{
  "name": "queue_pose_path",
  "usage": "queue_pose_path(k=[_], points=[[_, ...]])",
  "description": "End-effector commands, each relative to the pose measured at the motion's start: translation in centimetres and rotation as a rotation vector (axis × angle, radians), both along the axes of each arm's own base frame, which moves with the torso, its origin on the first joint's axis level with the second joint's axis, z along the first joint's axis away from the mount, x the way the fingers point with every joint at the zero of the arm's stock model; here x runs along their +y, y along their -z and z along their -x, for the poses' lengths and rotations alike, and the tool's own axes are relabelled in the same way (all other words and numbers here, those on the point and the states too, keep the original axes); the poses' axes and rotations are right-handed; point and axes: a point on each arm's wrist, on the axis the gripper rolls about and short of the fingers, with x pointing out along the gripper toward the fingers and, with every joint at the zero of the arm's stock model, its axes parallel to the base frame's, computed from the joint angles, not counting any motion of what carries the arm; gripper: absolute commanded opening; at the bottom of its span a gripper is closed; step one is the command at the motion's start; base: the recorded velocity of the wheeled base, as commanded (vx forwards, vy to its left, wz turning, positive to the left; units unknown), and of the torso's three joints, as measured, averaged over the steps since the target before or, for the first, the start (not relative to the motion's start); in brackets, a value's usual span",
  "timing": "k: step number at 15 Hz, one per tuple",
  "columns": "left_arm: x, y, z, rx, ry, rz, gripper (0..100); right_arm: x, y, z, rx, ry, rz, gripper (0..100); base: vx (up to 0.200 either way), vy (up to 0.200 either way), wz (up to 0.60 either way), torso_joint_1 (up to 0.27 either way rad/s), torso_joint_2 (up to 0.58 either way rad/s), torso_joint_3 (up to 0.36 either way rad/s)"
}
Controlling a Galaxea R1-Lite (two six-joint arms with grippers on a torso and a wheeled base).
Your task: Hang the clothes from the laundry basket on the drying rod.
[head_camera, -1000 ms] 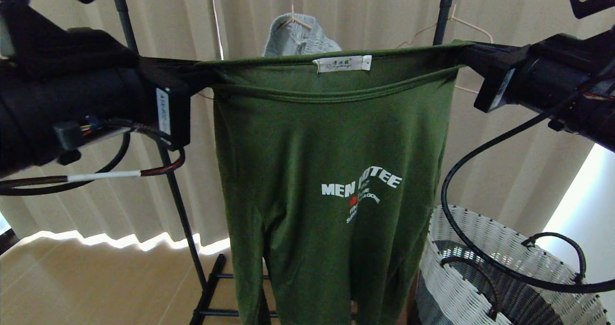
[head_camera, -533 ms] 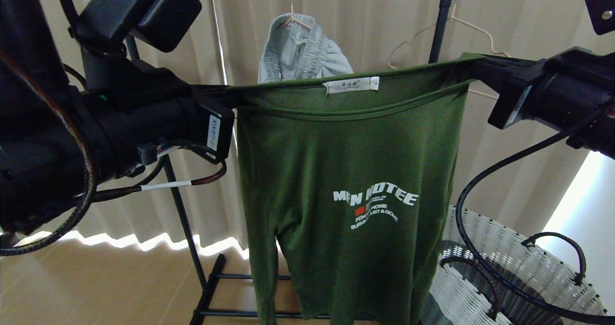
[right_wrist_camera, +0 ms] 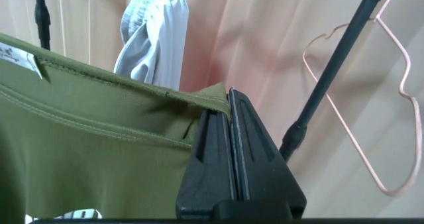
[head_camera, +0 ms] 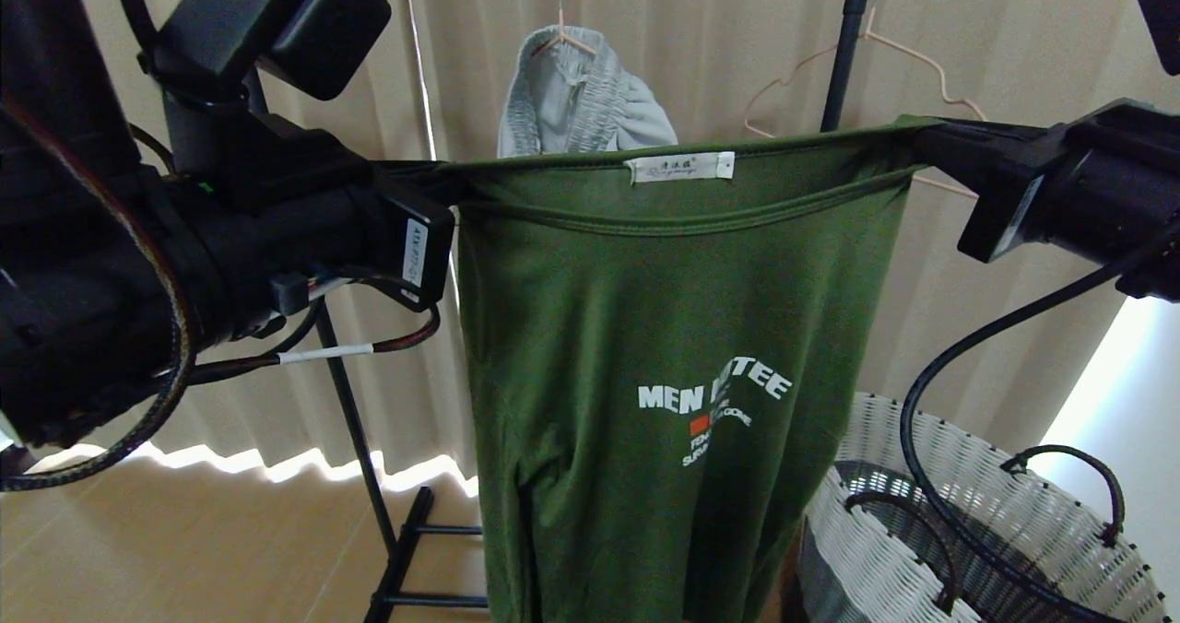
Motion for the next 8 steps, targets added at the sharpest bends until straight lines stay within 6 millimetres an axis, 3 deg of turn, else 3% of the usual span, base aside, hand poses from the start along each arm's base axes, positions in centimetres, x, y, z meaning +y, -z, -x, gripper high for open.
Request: queue_pose_path(k=[1,4,8], points=[[0.0,0.1,-0.1,0.002,-0.001,0.000,0,-0.1,0.0,0.3,-0.002,0.000,-0.001,100,0.000,0.000,0.00,0.000,0.00,0.000],[0.2,0.5,-0.1,0.014,-0.014,-0.009,0,-0.5,1.1,1.0,0.008,-0.008,0.002,100,0.000,0.000,0.00,0.000,0.00,0.000],[2.6,-0.3,-1.8,-0.022,-0.135,0.012,0,-1.1,0.8,2.5,-0.026,-0.090,-0.013,100,0.000,0.000,0.00,0.000,0.00,0.000]])
